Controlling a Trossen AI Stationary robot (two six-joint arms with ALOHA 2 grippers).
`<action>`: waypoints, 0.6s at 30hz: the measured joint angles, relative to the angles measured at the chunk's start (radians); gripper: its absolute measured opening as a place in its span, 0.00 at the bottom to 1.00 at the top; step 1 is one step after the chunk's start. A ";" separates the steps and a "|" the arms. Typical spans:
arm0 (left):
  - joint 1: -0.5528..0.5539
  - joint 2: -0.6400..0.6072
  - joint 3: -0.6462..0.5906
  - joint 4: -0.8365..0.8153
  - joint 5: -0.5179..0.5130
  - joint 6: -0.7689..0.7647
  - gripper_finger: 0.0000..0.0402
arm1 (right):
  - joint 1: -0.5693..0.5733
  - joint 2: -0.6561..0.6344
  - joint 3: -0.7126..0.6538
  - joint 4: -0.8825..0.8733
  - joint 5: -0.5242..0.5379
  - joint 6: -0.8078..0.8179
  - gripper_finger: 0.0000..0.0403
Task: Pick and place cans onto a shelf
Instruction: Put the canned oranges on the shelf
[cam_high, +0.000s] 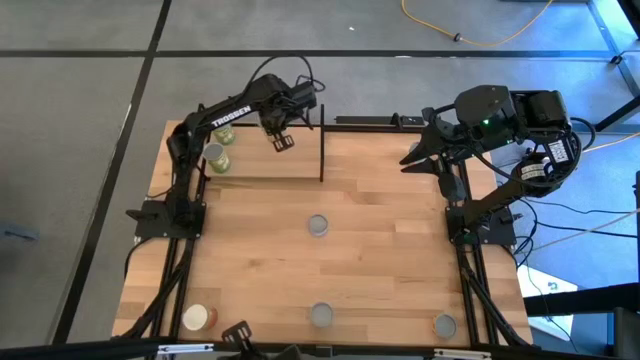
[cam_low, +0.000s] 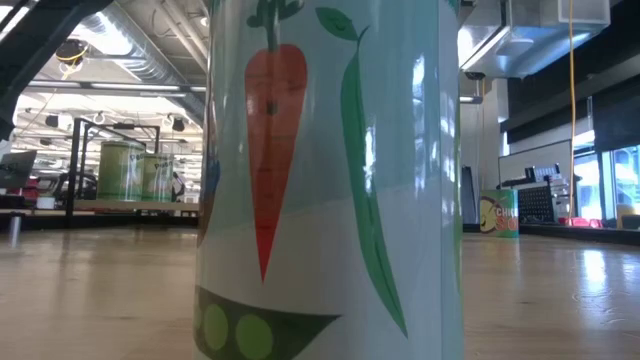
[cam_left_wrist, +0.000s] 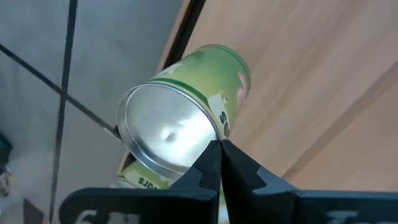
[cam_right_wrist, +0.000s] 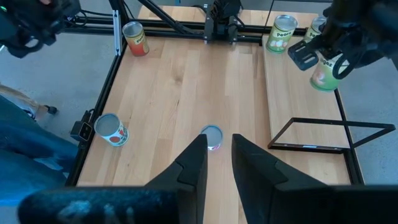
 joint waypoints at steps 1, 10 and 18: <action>0.005 0.000 -0.015 0.000 0.000 0.000 0.00 | 0.000 0.000 0.000 0.000 0.000 0.000 0.19; 0.068 -0.002 -0.109 0.000 0.003 0.001 0.00 | 0.000 0.000 0.000 0.000 0.000 0.000 0.19; 0.131 -0.002 -0.156 0.000 -0.003 0.011 0.00 | 0.000 0.000 0.000 0.000 0.000 0.000 0.19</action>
